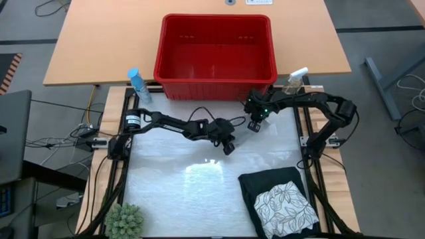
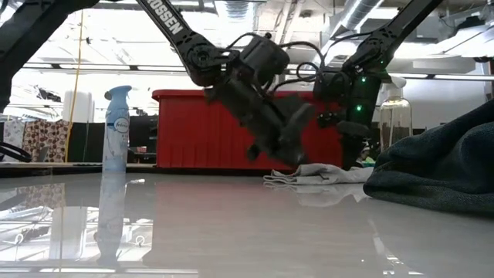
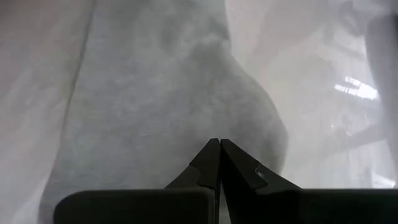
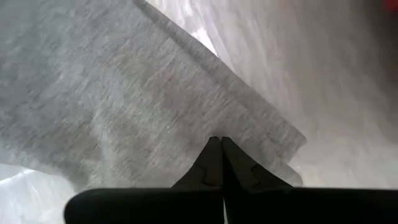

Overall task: Fold laundry
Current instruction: Fold the gray boxer shorts

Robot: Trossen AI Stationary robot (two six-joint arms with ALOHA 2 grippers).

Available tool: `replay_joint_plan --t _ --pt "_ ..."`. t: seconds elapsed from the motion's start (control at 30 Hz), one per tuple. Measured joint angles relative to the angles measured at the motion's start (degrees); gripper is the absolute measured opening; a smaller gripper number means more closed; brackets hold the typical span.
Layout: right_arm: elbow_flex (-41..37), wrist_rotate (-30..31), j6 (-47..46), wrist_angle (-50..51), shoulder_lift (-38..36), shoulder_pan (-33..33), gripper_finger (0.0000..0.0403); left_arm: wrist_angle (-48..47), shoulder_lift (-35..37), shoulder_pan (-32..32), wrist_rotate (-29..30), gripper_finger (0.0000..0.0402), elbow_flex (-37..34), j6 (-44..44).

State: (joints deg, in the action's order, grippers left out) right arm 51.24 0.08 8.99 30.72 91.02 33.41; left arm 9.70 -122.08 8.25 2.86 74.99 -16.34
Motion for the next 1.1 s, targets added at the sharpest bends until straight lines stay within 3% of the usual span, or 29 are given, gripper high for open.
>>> replay_joint_plan --t 0.23,0.43,0.63,0.77,0.93,1.1 --pt "0.7 -0.1 0.0 0.6 0.0 0.0 0.0017 -4.8 -0.9 0.1 2.1 0.0000 0.2 -2.3" --pt "7.8 -0.1 -1.4 3.8 -1.5 0.0 0.0017 -12.6 -0.2 0.4 2.1 0.0000 0.4 -1.6" --pt "14.4 -0.1 -17.5 18.5 -4.8 0.5 0.0021 -18.2 0.4 0.4 1.5 0.0000 0.5 0.9" --pt "10.3 0.1 -21.3 19.1 -9.6 0.3 0.0024 -23.0 0.9 0.4 1.4 0.0000 0.5 5.6" --pt "-0.9 -0.8 -28.4 14.1 -18.8 -0.3 0.0028 -27.1 2.1 0.4 0.3 0.0000 0.4 13.6" --pt "-11.9 -8.3 -38.7 1.6 -24.1 -3.3 0.0075 -33.2 4.2 0.7 -1.1 0.0000 0.3 23.0"
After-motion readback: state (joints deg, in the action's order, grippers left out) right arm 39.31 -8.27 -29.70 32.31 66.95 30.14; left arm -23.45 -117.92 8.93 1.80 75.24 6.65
